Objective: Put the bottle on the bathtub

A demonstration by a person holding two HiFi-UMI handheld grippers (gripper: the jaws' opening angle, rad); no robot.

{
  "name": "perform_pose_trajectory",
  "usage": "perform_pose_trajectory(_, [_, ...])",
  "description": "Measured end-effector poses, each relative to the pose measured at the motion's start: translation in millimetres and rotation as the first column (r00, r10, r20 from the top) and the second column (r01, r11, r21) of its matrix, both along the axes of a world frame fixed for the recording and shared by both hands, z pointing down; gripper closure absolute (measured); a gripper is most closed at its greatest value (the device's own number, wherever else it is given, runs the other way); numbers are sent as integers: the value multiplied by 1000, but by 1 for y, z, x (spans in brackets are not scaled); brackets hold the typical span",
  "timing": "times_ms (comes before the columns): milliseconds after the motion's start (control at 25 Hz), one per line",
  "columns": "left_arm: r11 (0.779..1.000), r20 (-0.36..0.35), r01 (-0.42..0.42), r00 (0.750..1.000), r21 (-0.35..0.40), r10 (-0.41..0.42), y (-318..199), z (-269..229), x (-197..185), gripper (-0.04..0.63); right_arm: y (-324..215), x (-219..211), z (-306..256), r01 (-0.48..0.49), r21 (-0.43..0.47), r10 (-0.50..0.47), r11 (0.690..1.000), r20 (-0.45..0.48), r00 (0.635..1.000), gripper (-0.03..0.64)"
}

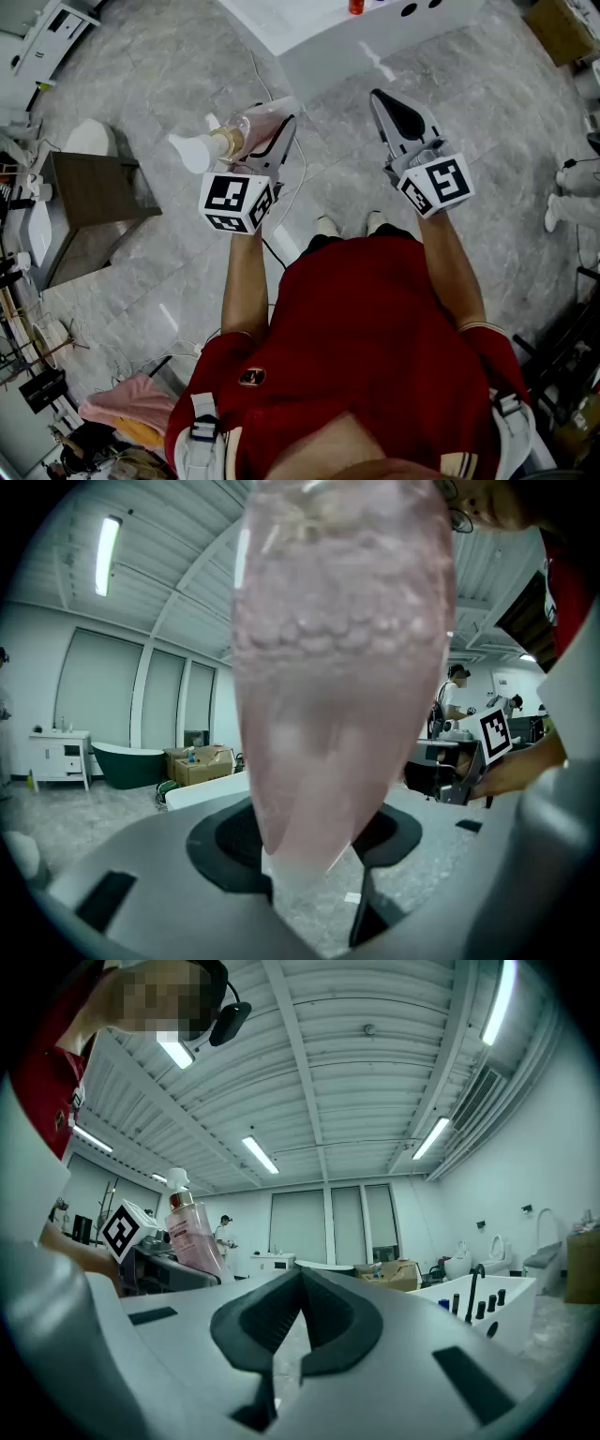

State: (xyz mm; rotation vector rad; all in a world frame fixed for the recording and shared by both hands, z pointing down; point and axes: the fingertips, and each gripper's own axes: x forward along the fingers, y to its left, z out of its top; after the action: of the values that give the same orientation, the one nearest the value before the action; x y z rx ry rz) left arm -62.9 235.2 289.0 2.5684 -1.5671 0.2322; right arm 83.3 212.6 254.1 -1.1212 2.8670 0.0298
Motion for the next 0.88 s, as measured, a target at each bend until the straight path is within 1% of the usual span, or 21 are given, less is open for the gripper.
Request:
perform_pose_trajectory(120, [1000, -2, 0, 1000, -3, 0, -1, 0, -6, 351, 0, -1, -4, -1, -3, 1, 1000, 46, 999, 621])
perform_pose_trajectory(240, [1000, -4, -4, 1000, -7, 4, -1, 3, -15, 351, 0, -6, -2, -15, -9, 16, 1000, 59, 998, 621])
perform_pose_trajectory(560, [999, 3, -30, 1000, -15, 30, -6, 13, -46, 351, 1, -38, 5, -36, -6, 36, 999, 39, 999, 621])
perform_pose_trajectory(880, [999, 13, -51, 999, 2, 51, -22, 10, -53, 351, -7, -56, 1, -35, 20, 34, 999, 11, 999, 621])
